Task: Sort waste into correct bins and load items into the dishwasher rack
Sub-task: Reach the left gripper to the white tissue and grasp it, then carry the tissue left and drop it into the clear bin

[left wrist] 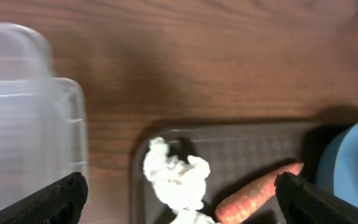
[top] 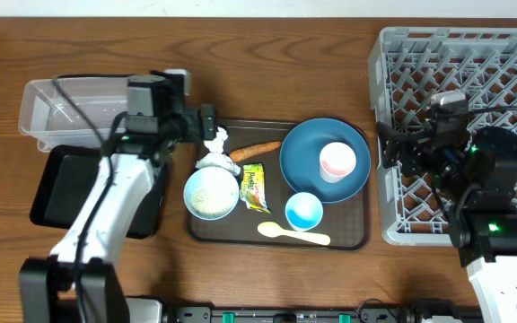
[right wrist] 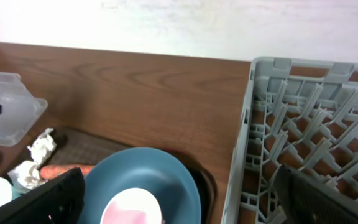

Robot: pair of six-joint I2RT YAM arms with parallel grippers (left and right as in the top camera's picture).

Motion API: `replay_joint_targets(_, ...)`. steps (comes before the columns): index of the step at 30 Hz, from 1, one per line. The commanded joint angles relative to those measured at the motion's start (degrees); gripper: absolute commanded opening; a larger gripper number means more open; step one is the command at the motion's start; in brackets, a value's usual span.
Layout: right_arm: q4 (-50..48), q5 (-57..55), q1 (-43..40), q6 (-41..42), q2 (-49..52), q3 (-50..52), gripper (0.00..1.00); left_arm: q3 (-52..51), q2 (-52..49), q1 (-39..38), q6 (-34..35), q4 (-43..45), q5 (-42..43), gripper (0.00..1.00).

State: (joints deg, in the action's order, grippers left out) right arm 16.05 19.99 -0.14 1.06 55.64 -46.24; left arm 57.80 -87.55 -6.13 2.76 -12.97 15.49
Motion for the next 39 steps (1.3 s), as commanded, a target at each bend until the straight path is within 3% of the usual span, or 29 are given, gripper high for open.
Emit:
replay_joint_targets(1,0.11,0.85,0.92,0.63,0.61,-1.46,0.96,1.64,-2.62,-2.80,-1.66,0.44,-1.42,0.99)
replay_joint_targets(8,0.17,0.85,0.92,0.63,0.61,-1.46,0.96,1.64,-8.33,-6.71,-1.68,0.48,-9.84,0.99)
replay_joint_targets(14,0.15,0.83,0.92,0.63,0.63,-1.46,0.95,1.64,-13.38,-6.82,-1.66,0.98,-9.99,0.97)
replay_joint_targets(21,0.20,0.87,0.92,0.66,0.61,-1.46,0.93,1.64,-15.19,-6.86,-1.62,1.73,-9.97,0.61)
replay_joint_targets(27,0.20,0.87,0.92,0.66,0.61,-1.46,0.92,1.64,-15.19,-6.86,-1.60,0.92,-9.97,0.24)
replay_joint_targets(29,0.20,0.87,0.92,0.66,0.61,-1.46,0.92,1.64,-15.19,-6.86,-1.62,0.63,-9.97,0.19)
replay_joint_targets(31,0.20,0.90,0.92,0.66,0.61,-1.46,0.92,1.64,-15.10,-6.86,-1.62,0.63,-9.97,0.07)
replay_joint_targets(39,0.22,1.27,0.92,0.63,0.61,-1.46,0.92,3.54,-5.53,-6.03,-1.64,0.02,-10.01,0.06)
